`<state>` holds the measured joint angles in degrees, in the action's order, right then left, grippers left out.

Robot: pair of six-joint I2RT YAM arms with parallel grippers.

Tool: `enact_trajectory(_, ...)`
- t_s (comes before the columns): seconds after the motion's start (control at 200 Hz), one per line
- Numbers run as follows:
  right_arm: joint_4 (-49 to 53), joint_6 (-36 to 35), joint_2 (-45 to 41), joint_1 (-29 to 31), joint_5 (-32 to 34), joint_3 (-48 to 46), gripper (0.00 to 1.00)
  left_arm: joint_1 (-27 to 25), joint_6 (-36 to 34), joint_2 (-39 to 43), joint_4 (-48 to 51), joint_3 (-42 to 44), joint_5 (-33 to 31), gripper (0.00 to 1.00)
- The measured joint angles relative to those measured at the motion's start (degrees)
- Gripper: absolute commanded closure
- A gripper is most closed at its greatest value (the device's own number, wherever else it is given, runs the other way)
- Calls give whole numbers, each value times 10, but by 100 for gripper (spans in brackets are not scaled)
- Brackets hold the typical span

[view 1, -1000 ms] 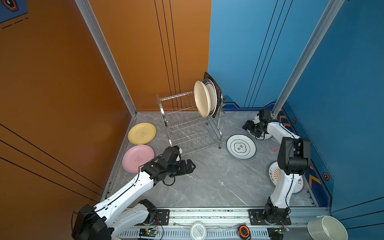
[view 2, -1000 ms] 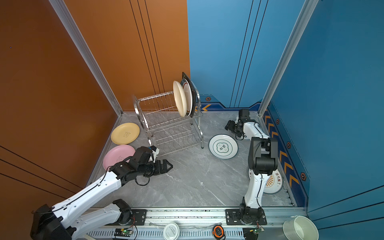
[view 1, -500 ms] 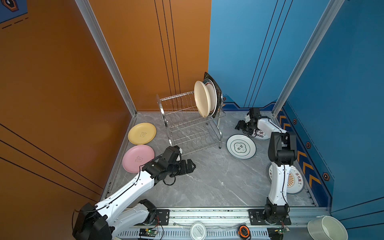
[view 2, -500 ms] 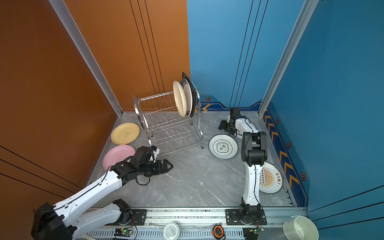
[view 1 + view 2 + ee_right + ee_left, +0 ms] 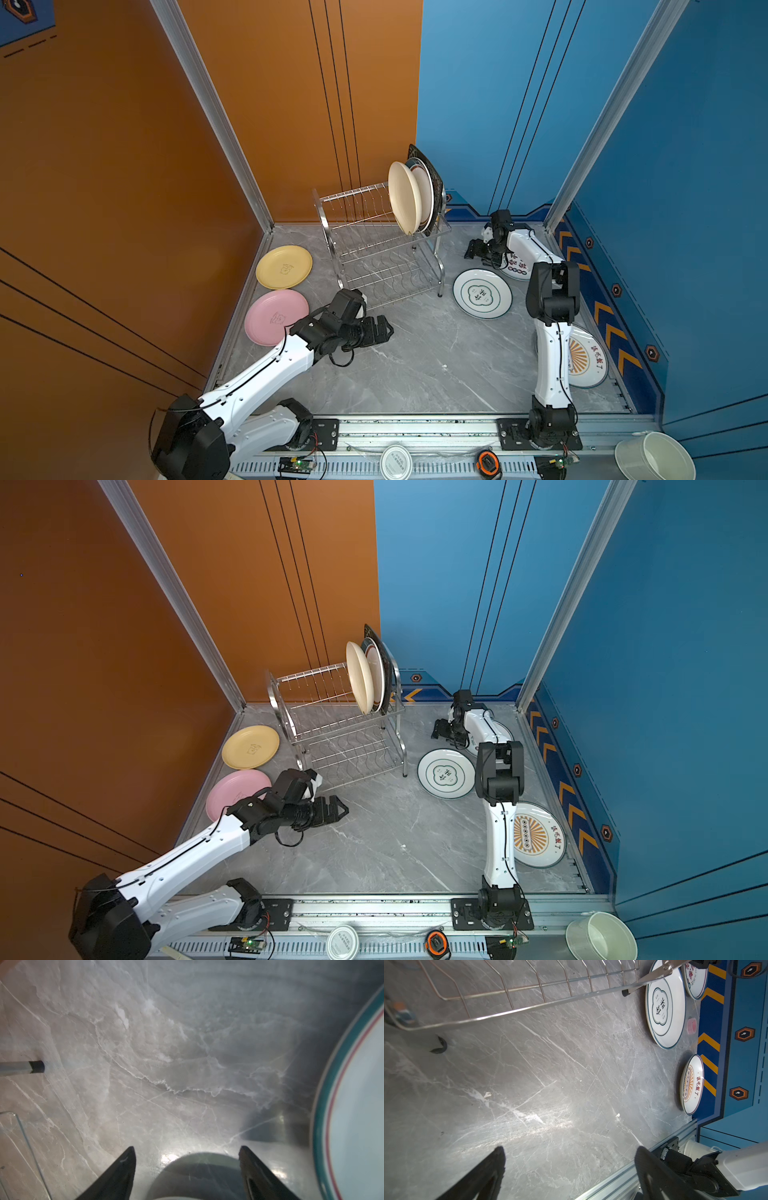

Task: Load the plates into the dish rack
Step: 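Push the white green-rimmed plate toward the left gripper with the right gripper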

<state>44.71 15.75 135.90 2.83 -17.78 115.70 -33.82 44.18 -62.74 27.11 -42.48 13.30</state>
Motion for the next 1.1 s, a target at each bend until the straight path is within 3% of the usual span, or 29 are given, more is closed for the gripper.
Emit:
enact_trajectory(0.435,38,-39,-14,9,-1,-30,20,0,-9,2,-2,-6,2,2)
enact_trajectory(0.826,46,-44,-135,42,-3,-212,20,-13,-9,45,-3,-2,4,2)
enact_trajectory(1.101,22,-30,-271,76,-17,-382,18,-42,-9,54,-4,5,4,2)
